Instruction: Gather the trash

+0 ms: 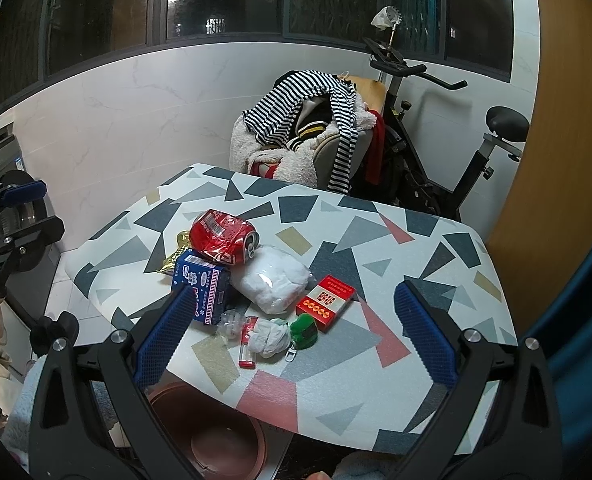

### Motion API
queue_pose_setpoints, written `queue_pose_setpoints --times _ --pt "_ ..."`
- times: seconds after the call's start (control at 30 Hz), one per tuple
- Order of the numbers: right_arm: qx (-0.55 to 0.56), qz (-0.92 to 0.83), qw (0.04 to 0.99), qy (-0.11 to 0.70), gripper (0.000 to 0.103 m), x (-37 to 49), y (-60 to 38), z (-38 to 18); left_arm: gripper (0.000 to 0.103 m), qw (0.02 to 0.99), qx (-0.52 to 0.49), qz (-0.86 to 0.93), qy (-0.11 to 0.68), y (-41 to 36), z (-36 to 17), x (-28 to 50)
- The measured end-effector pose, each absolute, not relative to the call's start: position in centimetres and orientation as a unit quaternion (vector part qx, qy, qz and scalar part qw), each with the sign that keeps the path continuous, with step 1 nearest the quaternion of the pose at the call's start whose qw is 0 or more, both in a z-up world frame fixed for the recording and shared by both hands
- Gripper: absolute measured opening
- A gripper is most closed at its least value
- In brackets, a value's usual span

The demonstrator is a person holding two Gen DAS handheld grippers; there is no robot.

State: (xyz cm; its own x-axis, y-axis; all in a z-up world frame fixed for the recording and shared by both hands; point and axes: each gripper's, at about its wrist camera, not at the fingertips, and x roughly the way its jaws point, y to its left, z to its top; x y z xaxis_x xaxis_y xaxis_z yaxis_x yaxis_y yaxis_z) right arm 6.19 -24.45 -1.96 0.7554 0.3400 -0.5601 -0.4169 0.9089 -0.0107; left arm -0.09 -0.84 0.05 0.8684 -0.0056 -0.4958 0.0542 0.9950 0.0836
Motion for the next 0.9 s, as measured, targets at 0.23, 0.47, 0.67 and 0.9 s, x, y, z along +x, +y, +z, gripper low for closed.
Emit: queue_pose_setpoints --times 0.23,0.47,0.67,0.9 --pt "-0.068 0.203 0.934 0.285 0.097 6.2 -24.4 -2.0 0.098 0.965 0.048 -0.015 0.258 -1.1 -0.1 0.1" --pt "-0.066 0.203 0.934 0.287 0.097 6.2 -24.7 -2.1 0.098 0.964 0.05 -0.015 0.26 -1.1 -0.3 0.2" --pt "-0.068 0.203 0.933 0.288 0.097 6.2 -24.5 -2.3 0.098 0.964 0.047 -0.015 0.262 -0.9 -0.6 0.3" --pt "-0.072 0.203 0.932 0.293 0.098 6.5 -24.1 -3.6 0.098 0.962 0.039 -0.04 0.267 -0.6 -1.4 0.6"
